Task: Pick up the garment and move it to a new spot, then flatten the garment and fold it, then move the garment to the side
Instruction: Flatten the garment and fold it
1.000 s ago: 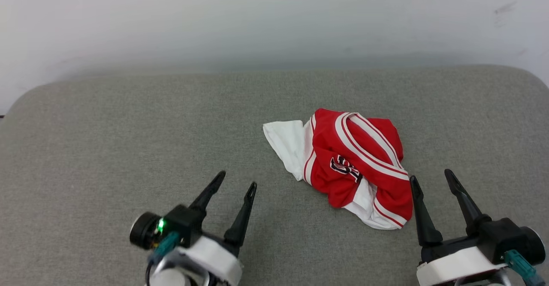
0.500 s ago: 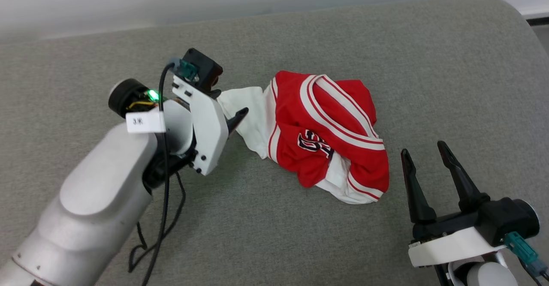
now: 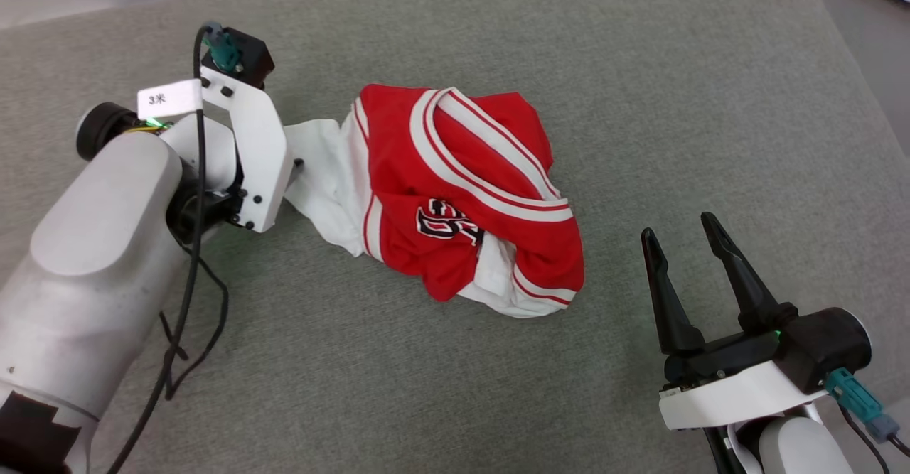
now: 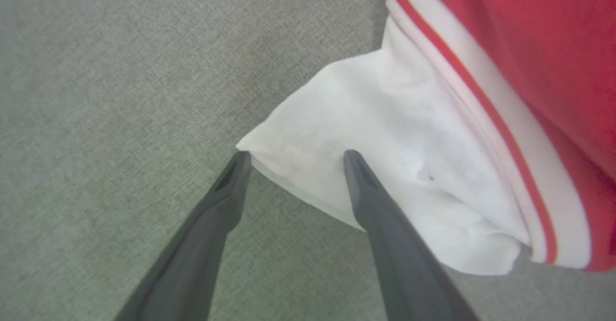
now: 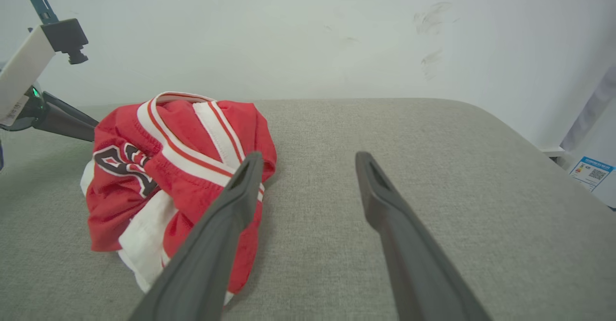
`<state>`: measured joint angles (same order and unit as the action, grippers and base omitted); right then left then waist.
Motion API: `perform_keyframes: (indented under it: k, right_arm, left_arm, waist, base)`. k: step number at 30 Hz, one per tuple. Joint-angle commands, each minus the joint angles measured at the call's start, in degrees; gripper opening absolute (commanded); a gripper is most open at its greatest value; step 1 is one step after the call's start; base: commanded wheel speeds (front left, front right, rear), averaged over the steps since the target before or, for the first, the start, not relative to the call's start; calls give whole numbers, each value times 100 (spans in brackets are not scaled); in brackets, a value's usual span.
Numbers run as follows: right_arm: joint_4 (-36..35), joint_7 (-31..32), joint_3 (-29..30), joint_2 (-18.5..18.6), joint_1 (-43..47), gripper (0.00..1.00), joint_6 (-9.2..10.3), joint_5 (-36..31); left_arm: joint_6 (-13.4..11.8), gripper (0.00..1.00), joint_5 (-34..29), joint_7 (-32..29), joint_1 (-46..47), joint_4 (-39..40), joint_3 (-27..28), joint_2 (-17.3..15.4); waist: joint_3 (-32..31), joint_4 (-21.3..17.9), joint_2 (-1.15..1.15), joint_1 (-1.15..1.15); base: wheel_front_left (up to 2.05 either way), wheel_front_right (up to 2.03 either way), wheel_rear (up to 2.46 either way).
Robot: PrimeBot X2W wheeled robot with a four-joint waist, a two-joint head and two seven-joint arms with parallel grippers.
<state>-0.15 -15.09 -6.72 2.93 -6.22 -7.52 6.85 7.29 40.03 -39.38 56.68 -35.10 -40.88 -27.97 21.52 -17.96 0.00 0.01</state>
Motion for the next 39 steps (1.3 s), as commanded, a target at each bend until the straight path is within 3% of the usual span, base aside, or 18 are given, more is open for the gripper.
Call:
perform_keyframes:
  k: [1, 6, 7, 8, 13, 21, 27, 34, 39]
  right_arm:
    - [2, -12, -19, -9, -93, 100, 6, 15]
    - [5, -12, -34, -9, -89, 100, 6, 62]
    - [3, -12, -27, -9, -85, 100, 6, 66]
    - [-3, -12, -13, -9, -81, 100, 6, 69]
    - [-27, -12, 94, -9, -129, 100, 6, -2]
    - [42, -12, 220, -8, -70, 100, 6, -133]
    - [90, -12, 292, -8, 69, 100, 6, -212]
    - [147, -12, 339, -8, 236, 100, 6, -279]
    - [202, -12, 363, -8, 300, 100, 6, -352]
  left_arm:
    - [-24, 100, -72, 32, 64, -96, -38, -28]
    - [-10, 100, -82, -74, 6, -528, -188, 57]
    - [-1, 45, -39, -183, -55, -597, -255, 64]
    - [9, 0, 19, -263, -110, -632, -304, 81]
    - [14, 0, 244, -206, -227, -591, -372, 90]
    - [10, 0, 544, 623, -296, -544, -43, -69]
    - [-21, 0, 745, 922, -914, -386, 100, -397]
    - [-242, 0, 1061, 1227, -2046, 136, 251, -692]
    - [-438, 0, 1168, 1517, -2646, 655, 287, -674]
  waist:
    - [63, -77, 0, -1]
    - [85, -128, 0, -1]
    - [84, -125, 0, -1]
    - [85, -117, 0, -1]
    - [63, 46, 0, -1]
    - [-340, 520, 0, -1]
    - [-711, 918, 0, -1]
    - [-1009, 1210, 0, -1]
    - [-1121, 1351, 0, -1]
  base:
    - [0, 0, 0]
    - [0, 0, 0]
    - [0, 0, 0]
    - [0, 0, 0]
    - [0, 0, 0]
    - [0, 0, 0]
    - [0, 0, 0]
    - [0, 0, 0]
    - [0, 0, 0]
